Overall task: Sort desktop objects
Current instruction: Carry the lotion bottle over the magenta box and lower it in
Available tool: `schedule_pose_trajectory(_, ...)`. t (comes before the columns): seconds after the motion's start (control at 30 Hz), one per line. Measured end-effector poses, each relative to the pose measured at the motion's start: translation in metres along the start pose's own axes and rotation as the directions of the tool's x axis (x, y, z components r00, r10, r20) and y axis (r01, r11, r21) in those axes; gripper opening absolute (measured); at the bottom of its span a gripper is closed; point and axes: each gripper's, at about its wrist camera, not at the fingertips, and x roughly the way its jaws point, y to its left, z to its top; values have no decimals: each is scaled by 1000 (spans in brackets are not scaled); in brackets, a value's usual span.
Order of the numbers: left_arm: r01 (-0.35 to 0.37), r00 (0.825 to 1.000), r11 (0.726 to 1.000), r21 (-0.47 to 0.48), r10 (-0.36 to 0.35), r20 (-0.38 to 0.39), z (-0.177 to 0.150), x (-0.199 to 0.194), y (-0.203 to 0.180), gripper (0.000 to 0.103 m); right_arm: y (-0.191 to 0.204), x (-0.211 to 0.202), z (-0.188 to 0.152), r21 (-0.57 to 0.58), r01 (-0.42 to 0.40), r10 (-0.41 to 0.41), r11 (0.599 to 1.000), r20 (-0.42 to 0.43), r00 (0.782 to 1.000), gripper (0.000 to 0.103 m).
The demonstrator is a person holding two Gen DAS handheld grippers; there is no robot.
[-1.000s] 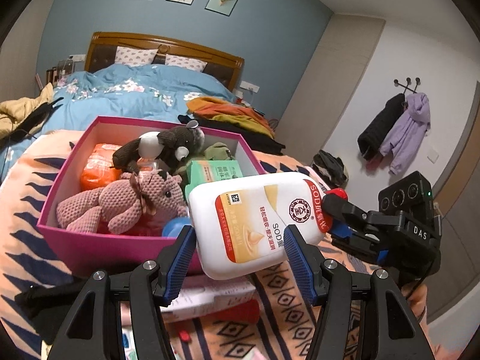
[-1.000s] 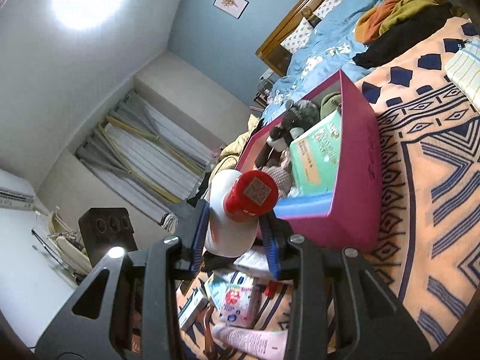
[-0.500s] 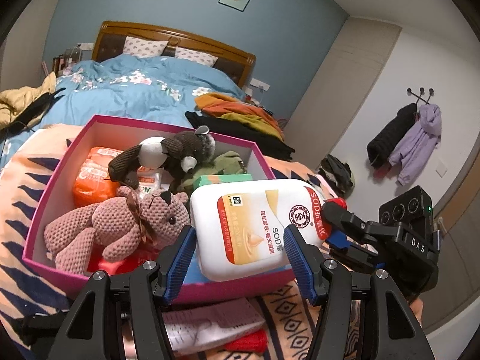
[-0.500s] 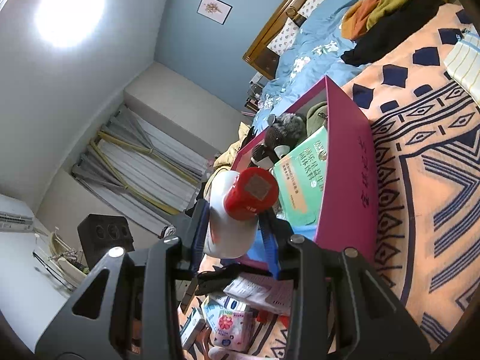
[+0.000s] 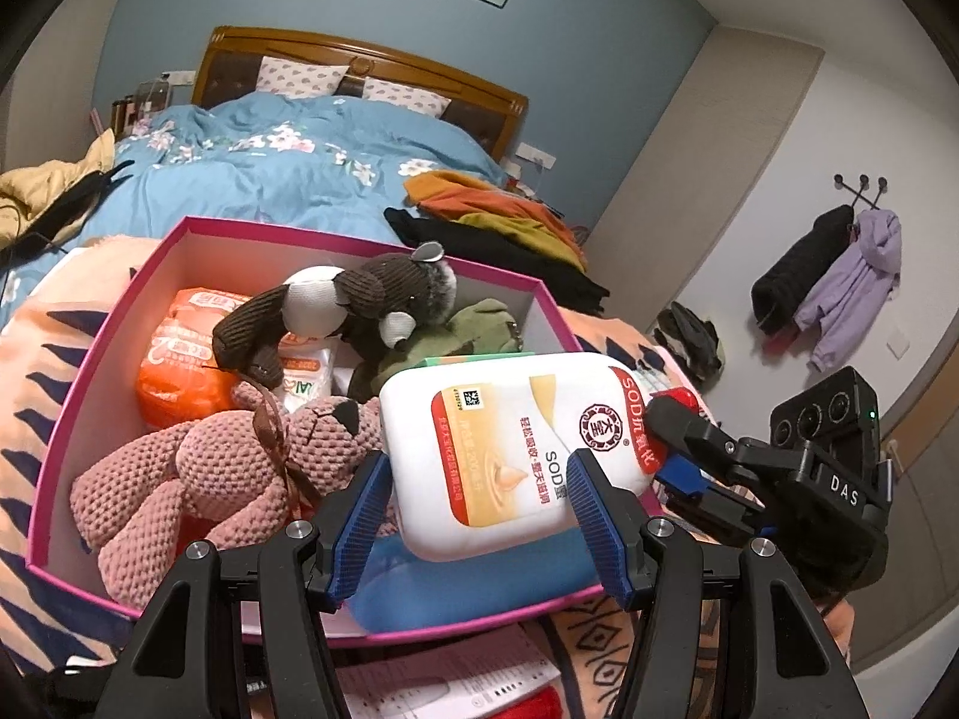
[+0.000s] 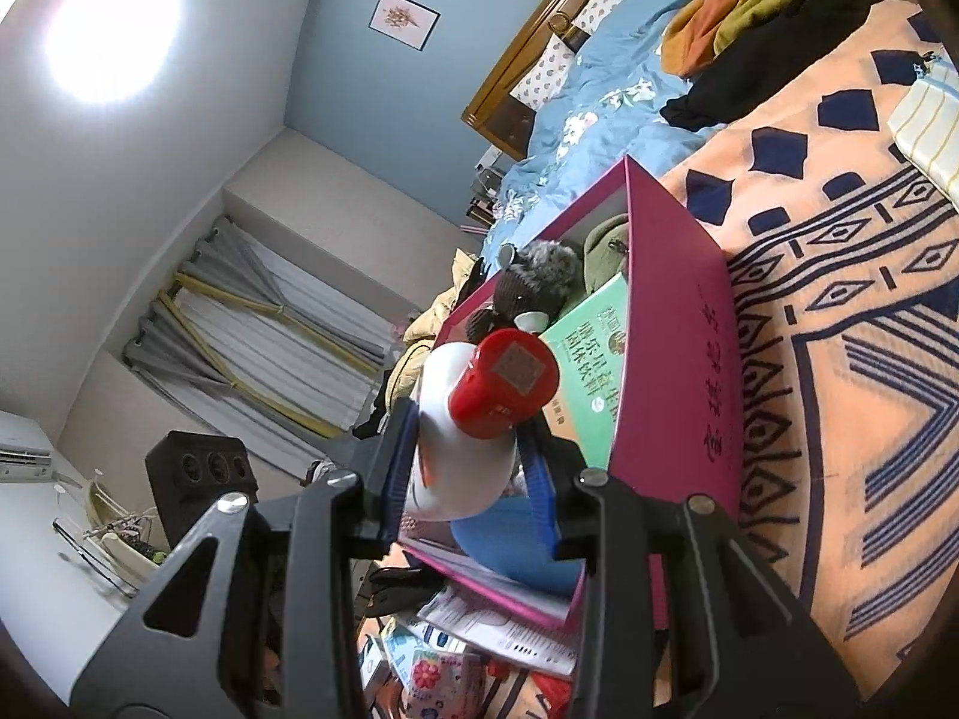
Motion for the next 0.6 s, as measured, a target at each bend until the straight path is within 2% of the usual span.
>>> schedule_pose_trajectory(0.23,-14,1000,1000,-1,14,-11,4,10,4,61,1,7,2,-18,27,-27,999,-5,1000,37)
schedule_pose_trajectory(0.4,-17,1000,1000,16,17,1,6,9,2,61,11,14,3,-126,128,-132,984,-24,991,39)
schedule_pose_trajectory(0.5,-32,999,999,44,31,17,6,7,-3,61,22,20,1,-218,196,-207,956,-27,978,41)
schedule_pose_trajectory(0.6,-45,999,997,60,44,26,5,5,-5,61,35,26,-3,-324,282,-301,903,-11,953,46)
